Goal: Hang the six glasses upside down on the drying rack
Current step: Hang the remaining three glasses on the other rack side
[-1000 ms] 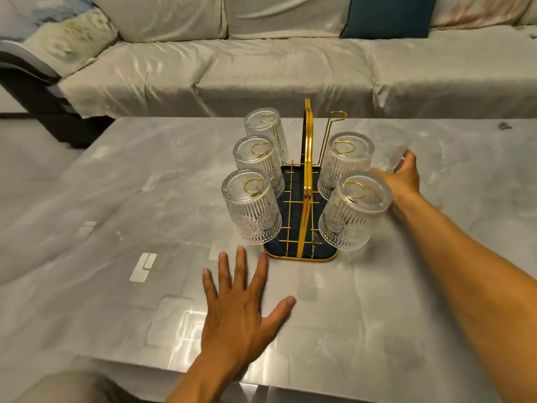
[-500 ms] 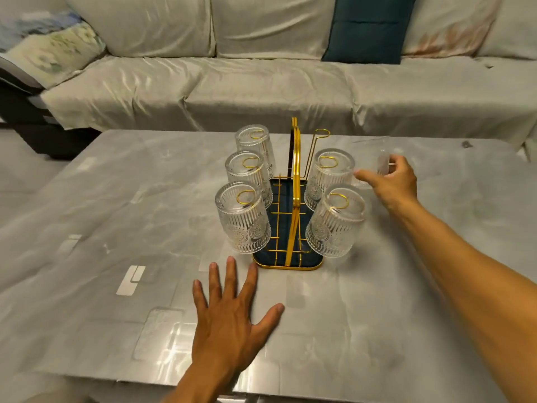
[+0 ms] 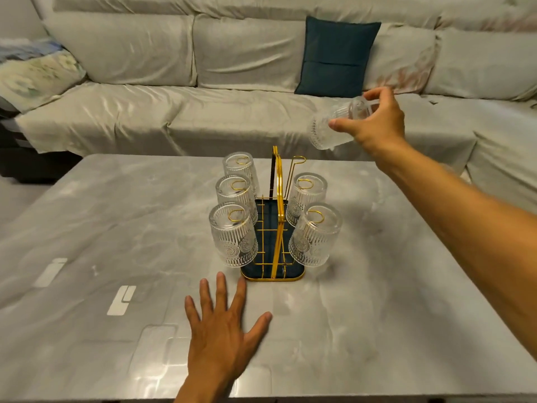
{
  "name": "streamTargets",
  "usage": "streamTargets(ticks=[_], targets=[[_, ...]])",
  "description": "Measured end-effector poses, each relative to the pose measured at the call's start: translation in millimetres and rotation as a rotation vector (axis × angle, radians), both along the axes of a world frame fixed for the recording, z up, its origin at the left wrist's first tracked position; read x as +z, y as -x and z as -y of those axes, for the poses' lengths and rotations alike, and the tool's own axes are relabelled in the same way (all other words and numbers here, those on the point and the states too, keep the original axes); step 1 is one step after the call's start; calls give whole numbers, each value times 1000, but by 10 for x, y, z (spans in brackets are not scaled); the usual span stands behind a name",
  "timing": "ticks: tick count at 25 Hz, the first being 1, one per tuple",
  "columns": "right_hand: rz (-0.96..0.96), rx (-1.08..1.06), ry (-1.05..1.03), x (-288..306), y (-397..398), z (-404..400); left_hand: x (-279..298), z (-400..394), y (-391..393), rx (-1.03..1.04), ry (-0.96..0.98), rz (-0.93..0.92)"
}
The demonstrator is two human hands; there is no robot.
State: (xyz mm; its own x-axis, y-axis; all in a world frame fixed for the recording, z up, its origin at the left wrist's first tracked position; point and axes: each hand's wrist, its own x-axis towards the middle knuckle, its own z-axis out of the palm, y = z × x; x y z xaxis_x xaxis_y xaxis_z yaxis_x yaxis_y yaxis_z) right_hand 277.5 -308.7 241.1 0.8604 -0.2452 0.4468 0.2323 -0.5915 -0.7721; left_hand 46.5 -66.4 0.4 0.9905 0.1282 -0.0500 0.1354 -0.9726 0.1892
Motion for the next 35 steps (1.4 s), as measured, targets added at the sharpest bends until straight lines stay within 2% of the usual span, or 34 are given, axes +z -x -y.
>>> streamTargets(ticks=[6, 13, 21, 27, 32, 35], targets=[[10, 77, 334, -154, -134, -338, -37, -11, -11, -2, 31, 38], [-80, 114, 468, -331, -265, -519, -72, -5, -23, -9, 22, 46], [-187, 124, 461, -536, -321, -643, -98, 0, -22, -4, 38, 148], [-249, 116, 459, -654, -353, -692, -10, 22, -23, -23, -8, 84], [-300, 152, 445, -695, -386, -690, -1, 13, -27, -21, -57, 105], [-312, 154, 478, -738, -417, -675, 10, 13, -22, -15, -14, 89]])
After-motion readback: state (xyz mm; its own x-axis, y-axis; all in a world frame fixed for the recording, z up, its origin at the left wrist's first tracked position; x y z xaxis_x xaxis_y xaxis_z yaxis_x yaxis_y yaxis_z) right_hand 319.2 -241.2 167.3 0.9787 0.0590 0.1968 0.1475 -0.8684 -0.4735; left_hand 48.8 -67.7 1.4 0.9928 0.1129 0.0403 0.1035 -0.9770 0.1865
